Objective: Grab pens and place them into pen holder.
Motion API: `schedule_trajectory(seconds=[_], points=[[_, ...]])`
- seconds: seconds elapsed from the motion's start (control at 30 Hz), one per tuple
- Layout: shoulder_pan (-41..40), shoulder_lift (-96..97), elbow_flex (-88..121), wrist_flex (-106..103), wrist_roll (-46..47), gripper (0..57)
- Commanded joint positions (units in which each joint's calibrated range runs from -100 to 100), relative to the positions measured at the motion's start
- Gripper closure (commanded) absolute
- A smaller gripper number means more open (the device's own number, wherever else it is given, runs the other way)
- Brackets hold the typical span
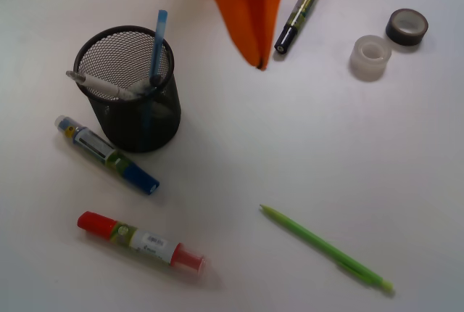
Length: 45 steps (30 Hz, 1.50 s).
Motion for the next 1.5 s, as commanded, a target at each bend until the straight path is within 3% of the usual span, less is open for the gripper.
schedule_trajectory(seconds=[0.0, 0.3, 0.53, 0.77, 0.97, 1.47], points=[[0.06, -3.49, 2.23, 3.83, 1.9, 57.2], [3.8, -3.49, 4.49, 27.1, 10.45, 57.2], [13.81, -4.6, 10.65, 22.37, 1.42, 57.2], [15.09, -12.08, 20.43, 22.29, -9.18, 56.1], [8.81, -17.01, 23.69, 31.04, -15.68, 44.6], [-7.94, -26.02, 27.05, 46.52, -19.49, 43.9]])
